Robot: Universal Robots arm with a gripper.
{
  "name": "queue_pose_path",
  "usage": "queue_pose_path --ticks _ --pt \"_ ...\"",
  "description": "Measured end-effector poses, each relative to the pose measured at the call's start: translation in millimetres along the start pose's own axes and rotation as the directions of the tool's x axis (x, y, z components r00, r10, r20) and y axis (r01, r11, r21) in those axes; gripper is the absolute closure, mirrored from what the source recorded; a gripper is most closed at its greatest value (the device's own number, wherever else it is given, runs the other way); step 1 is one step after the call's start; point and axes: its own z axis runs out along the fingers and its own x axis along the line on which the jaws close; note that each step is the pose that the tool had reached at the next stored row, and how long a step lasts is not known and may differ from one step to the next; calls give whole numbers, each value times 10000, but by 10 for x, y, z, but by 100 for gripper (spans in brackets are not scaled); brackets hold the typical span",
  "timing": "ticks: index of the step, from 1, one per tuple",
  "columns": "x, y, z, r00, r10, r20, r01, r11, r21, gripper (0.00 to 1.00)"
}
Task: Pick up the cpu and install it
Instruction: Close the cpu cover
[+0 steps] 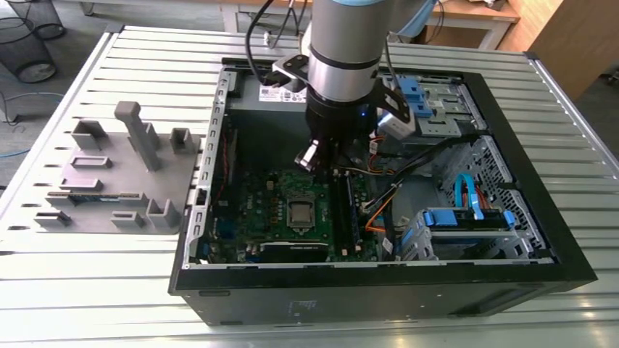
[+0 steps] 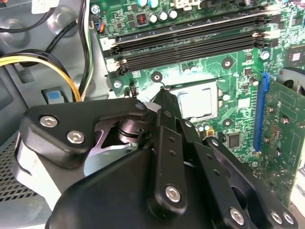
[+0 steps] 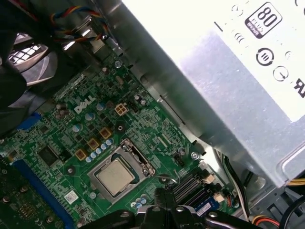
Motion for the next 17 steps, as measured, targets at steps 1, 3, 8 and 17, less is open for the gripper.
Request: queue_pose_path --ticks 1,3,8,17 --pt "10 -9 1 10000 0 6 0 10000 -6 89" --pt "30 -25 1 10000 0 15 0 10000 -14 89" --pt "84 -66 4 10000 0 39 0 10000 -32 89" --pt "262 -126 7 9999 -7 123 8 10000 -37 89"
